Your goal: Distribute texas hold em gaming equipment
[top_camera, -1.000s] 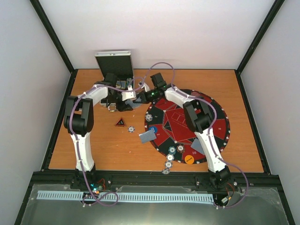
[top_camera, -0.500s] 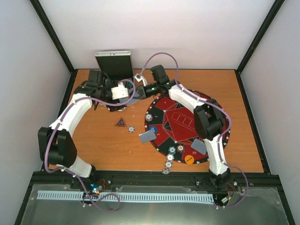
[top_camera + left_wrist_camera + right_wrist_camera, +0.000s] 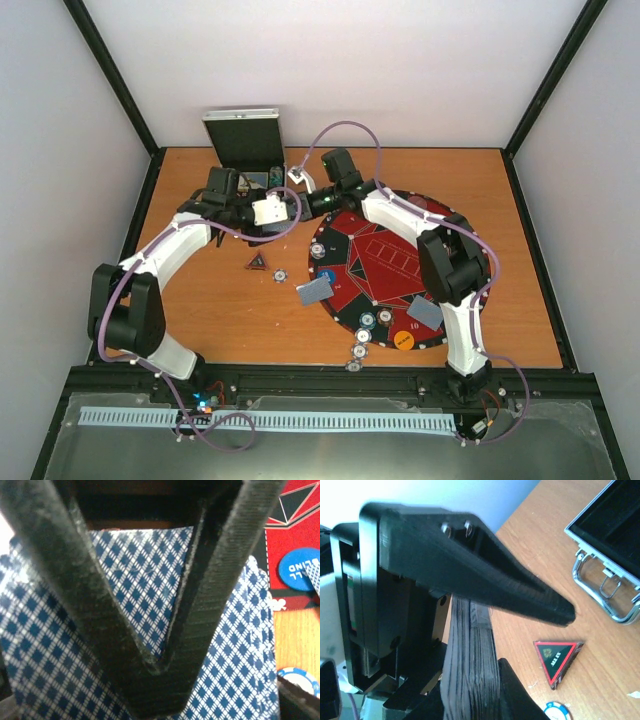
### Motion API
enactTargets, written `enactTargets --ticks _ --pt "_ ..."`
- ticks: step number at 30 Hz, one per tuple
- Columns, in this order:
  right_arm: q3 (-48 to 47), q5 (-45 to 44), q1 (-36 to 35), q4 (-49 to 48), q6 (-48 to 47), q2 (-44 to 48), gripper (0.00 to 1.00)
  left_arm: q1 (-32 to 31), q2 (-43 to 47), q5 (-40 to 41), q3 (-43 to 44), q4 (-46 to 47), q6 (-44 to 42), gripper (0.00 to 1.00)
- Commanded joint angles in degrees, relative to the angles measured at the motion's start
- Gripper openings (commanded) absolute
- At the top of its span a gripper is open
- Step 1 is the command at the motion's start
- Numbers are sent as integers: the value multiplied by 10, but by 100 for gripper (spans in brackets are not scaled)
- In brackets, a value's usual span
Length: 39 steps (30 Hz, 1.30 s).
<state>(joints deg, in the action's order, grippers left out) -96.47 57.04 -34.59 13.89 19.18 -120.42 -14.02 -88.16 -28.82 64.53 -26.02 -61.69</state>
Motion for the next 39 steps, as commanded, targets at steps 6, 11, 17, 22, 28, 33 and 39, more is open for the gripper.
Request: enactTargets --ticks 6,11,17,22,28,33,39 --pt "6 1 -6 -17 -4 23 3 0 6 -6 -3 29 27 67" --pt "3 -18 -6 10 -21 23 12 0 7 -3 -2 38 33 62" --pt "-3 -80 -6 58 -56 23 36 0 15 -14 -17 34 30 59" --pt "-11 -118 -5 84 -72 22 46 0 21 -10 -36 34 29 58" --pt "-16 -109 -5 97 -86 21 55 0 30 -13 -67 55 39 58" --pt "-19 -71 -6 91 -84 12 60 0 28 -18 -79 78 48 57" --pt "-20 -55 -6 94 -89 12 64 0 21 -20 -84 92 63 57"
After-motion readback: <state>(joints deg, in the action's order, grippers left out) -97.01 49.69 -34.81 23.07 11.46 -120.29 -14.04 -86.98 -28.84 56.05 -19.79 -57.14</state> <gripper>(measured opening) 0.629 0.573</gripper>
